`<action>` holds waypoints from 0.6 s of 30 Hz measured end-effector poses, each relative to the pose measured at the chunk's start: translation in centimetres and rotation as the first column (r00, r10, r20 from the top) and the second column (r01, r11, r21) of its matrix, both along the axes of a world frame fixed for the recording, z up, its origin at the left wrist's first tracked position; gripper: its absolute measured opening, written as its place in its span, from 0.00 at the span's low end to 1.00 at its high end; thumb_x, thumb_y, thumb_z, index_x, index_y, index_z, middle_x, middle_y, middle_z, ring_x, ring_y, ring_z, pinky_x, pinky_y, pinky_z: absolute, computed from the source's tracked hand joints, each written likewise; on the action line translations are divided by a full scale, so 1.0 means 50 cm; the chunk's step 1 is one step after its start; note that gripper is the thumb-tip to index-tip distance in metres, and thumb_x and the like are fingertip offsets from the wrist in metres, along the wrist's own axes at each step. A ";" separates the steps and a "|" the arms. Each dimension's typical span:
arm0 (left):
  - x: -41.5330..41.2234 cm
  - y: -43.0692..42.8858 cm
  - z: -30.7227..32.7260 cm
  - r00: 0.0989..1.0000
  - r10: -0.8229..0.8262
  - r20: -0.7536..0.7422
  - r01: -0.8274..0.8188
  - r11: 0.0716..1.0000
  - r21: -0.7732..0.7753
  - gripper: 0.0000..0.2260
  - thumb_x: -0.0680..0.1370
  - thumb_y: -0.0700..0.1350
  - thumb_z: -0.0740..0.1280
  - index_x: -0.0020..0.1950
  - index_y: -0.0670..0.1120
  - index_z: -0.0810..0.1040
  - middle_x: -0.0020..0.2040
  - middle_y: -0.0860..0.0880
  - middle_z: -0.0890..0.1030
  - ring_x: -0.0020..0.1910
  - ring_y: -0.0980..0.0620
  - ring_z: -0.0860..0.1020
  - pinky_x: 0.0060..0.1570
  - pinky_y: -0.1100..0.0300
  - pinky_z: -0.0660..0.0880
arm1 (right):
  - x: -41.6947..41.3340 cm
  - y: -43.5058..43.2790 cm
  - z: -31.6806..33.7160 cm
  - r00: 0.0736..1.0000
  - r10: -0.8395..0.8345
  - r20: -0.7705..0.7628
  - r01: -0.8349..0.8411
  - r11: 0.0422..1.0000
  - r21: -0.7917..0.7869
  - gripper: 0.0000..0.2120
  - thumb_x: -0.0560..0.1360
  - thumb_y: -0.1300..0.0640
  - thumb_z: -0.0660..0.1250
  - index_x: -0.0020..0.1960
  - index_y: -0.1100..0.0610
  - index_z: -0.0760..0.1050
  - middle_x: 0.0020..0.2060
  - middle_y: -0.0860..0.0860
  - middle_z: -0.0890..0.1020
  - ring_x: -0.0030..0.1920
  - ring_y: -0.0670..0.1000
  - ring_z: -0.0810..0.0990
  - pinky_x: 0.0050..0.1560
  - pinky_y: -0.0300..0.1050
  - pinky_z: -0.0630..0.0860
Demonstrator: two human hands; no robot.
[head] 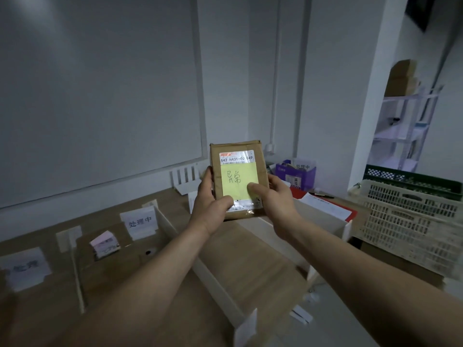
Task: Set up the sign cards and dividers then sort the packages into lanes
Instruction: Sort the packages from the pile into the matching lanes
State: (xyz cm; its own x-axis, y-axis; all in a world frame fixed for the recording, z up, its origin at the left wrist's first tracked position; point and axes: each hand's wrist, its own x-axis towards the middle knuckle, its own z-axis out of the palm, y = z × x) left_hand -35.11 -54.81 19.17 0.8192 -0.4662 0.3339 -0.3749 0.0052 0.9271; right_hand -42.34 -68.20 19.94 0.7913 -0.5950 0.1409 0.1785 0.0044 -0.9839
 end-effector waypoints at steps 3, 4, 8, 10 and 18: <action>-0.015 -0.118 0.004 1.000 -0.009 -0.021 0.009 1.000 -0.005 0.34 0.73 0.33 0.66 0.66 0.69 0.66 0.56 0.64 0.81 0.55 0.59 0.80 0.57 0.49 0.80 | -0.010 -0.121 0.010 1.000 0.005 -0.024 -0.005 1.000 -0.022 0.21 0.78 0.61 0.68 0.71 0.57 0.70 0.56 0.52 0.84 0.42 0.46 0.86 0.34 0.39 0.81; -0.019 -0.154 0.007 1.000 -0.006 -0.023 0.006 1.000 -0.012 0.33 0.74 0.33 0.66 0.68 0.66 0.66 0.56 0.64 0.81 0.55 0.58 0.80 0.57 0.51 0.80 | -0.012 -0.159 0.014 1.000 0.007 -0.027 -0.008 0.999 -0.033 0.21 0.79 0.61 0.68 0.70 0.56 0.70 0.56 0.52 0.84 0.42 0.46 0.86 0.34 0.38 0.81; -0.023 -0.286 0.010 1.000 -0.008 -0.026 0.007 0.999 -0.038 0.33 0.70 0.35 0.66 0.70 0.62 0.68 0.56 0.60 0.82 0.55 0.55 0.81 0.56 0.49 0.80 | -0.016 -0.294 0.016 0.999 -0.024 -0.049 0.020 0.996 -0.084 0.21 0.78 0.58 0.69 0.70 0.55 0.71 0.59 0.52 0.83 0.49 0.52 0.86 0.42 0.46 0.84; -0.021 -0.340 0.005 0.999 -0.019 -0.035 0.018 0.999 -0.036 0.34 0.71 0.34 0.65 0.72 0.60 0.66 0.59 0.58 0.82 0.57 0.54 0.80 0.57 0.47 0.80 | -0.015 -0.348 0.013 0.998 -0.034 -0.056 0.029 0.995 -0.092 0.22 0.78 0.58 0.69 0.71 0.54 0.71 0.59 0.53 0.83 0.50 0.53 0.86 0.44 0.50 0.85; 0.045 -0.519 -0.030 0.994 -0.049 -0.099 0.049 0.999 -0.007 0.37 0.71 0.36 0.66 0.76 0.61 0.62 0.62 0.57 0.80 0.59 0.54 0.79 0.59 0.46 0.79 | 0.046 -0.529 -0.023 0.995 -0.029 -0.094 0.020 0.996 -0.091 0.22 0.78 0.59 0.69 0.71 0.54 0.71 0.58 0.53 0.84 0.50 0.54 0.86 0.50 0.55 0.85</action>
State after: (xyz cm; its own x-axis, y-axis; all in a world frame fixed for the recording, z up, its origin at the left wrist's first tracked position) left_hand -32.84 -80.77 17.68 0.8246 -0.5052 0.2547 -0.2807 0.0255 0.9595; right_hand -40.06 -94.65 18.81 0.7888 -0.6030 0.1193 0.0833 -0.0875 -0.9927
